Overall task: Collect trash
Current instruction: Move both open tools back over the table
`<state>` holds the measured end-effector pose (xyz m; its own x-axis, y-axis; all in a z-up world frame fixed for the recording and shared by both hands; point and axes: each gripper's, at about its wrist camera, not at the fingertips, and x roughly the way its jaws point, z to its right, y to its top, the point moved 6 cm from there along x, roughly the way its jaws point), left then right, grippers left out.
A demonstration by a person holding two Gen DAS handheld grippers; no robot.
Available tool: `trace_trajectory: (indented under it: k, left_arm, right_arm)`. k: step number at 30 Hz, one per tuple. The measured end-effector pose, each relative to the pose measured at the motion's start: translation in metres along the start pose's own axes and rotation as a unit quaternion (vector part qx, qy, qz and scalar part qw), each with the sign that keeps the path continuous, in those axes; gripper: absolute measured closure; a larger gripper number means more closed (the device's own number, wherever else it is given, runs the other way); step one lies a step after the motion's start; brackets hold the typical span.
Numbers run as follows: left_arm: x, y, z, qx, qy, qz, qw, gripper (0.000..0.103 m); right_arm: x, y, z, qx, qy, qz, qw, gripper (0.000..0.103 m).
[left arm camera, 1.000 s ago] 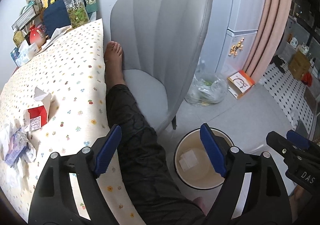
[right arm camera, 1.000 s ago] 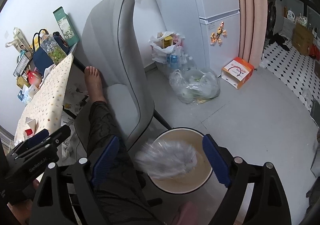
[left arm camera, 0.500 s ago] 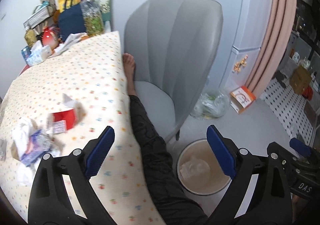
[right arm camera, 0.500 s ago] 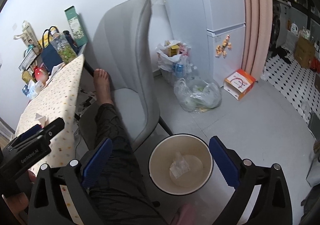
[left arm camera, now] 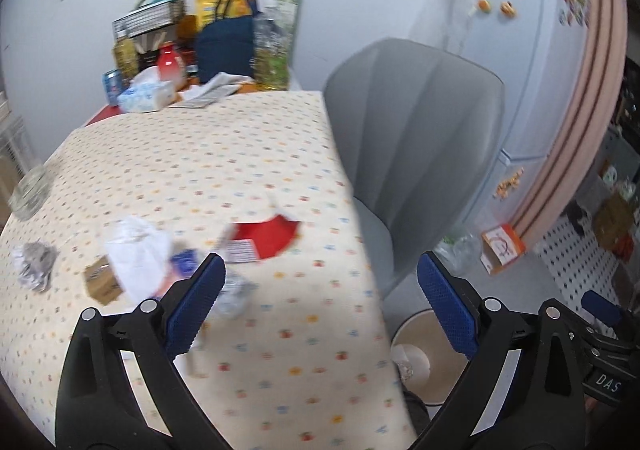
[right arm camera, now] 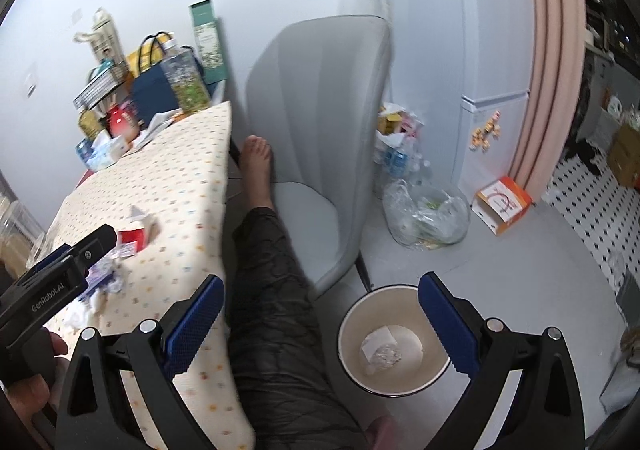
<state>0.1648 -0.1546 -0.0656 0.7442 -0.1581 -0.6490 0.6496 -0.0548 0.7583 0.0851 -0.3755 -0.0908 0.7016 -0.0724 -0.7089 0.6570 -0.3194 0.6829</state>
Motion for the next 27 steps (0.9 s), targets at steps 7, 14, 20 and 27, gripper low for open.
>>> trace_trajectory:
  k: [7,14,20,27]
  left_arm:
    - [-0.025,-0.002,-0.055,-0.033,0.023,0.023,0.9989,0.006]
    - [-0.043,-0.013,-0.111,-0.065,0.044,0.029,0.9965,0.006]
    - [-0.052,-0.026,-0.156,-0.099,0.063,0.029,0.9927,0.006]
    - [-0.051,-0.043,-0.203,-0.136,0.080,0.019,0.9873,0.006]
  right_arm:
    - [-0.016,0.000,-0.055,-0.042,0.020,0.010,0.999,0.008]
    - [-0.024,-0.011,-0.105,-0.079,0.045,0.007,0.996,0.008]
    - [-0.026,-0.020,-0.144,-0.104,0.071,0.003,0.992,0.008]
    - [-0.018,-0.034,-0.178,-0.132,0.088,-0.012,0.987,0.008]
